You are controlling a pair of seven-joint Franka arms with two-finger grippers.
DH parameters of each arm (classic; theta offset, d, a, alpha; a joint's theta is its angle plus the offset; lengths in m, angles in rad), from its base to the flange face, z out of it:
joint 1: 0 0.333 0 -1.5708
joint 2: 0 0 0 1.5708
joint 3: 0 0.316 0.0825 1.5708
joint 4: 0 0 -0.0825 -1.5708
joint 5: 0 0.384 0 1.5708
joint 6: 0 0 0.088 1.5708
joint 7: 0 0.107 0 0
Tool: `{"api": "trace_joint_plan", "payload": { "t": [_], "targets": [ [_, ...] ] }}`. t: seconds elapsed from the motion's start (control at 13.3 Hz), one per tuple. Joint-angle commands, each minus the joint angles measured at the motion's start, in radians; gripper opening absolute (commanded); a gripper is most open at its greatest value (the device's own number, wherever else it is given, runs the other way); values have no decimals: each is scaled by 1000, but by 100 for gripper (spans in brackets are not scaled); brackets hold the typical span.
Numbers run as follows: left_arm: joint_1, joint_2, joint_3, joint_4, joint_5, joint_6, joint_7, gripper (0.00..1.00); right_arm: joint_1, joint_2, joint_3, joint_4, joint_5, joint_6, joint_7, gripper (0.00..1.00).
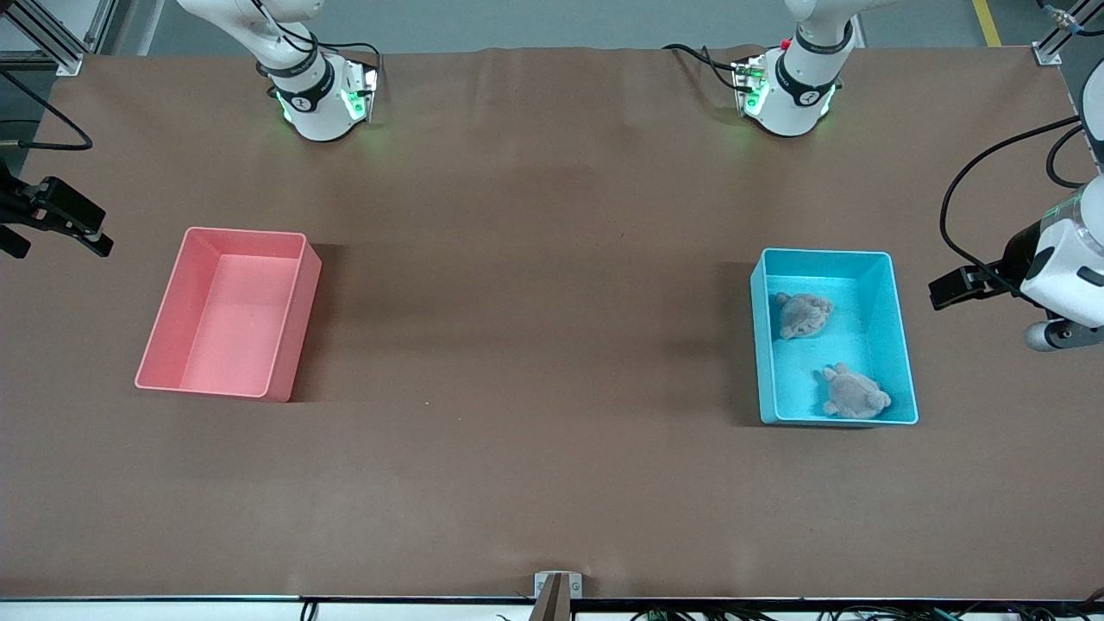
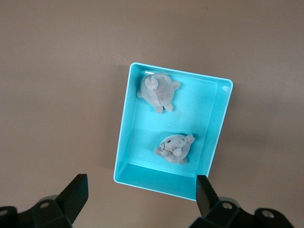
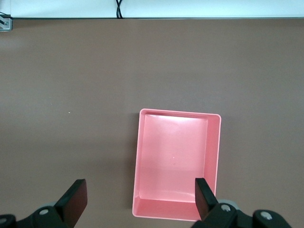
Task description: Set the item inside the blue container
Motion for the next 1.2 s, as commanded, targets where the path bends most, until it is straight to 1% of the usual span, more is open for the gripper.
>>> {"api": "trace_joint_plan", "payload": {
  "t": [0.0,0.08,0.23,0.3,0.38,0.45,0.53,0.6,0.68,0.83,0.98,1.13],
  "targets": [
    [-3,-41,0,9,17,-23,50,100,-12,5,14,14,-16,-11,8,100],
    [-3,-49,-3,9,17,-31,65,100,-12,5,14,12,-16,-11,8,100],
    [-17,-96,0,9,18,-43,75,100,-12,5,14,14,-16,-13,8,100],
    [-27,-115,19,7,11,-47,85,100,-12,5,14,12,-16,-11,8,100],
    [-85,-144,102,-3,0,-55,111,100,-12,5,14,12,-16,-11,8,100],
    [-189,-162,226,-13,-21,-73,151,100,-12,5,14,12,-16,-11,8,100],
    [-248,-184,314,-22,-50,-93,194,100,-11,5,14,12,-16,-11,8,100],
    [-274,-196,362,-40,-86,-97,225,100,-11,5,14,12,-16,-13,8,100],
    [-281,-224,390,-74,-110,-97,237,100,-11,5,15,12,-16,-11,8,100],
    [-305,-274,421,-152,-133,-87,237,100,-11,5,14,12,-16,-11,8,100],
    [-311,-311,434,-210,-149,-66,237,100,-11,5,14,12,-16,-11,8,100],
    [-301,-334,427,-247,-153,-57,237,100,-11,5,15,12,-16,-11,8,100]
  ]
}}
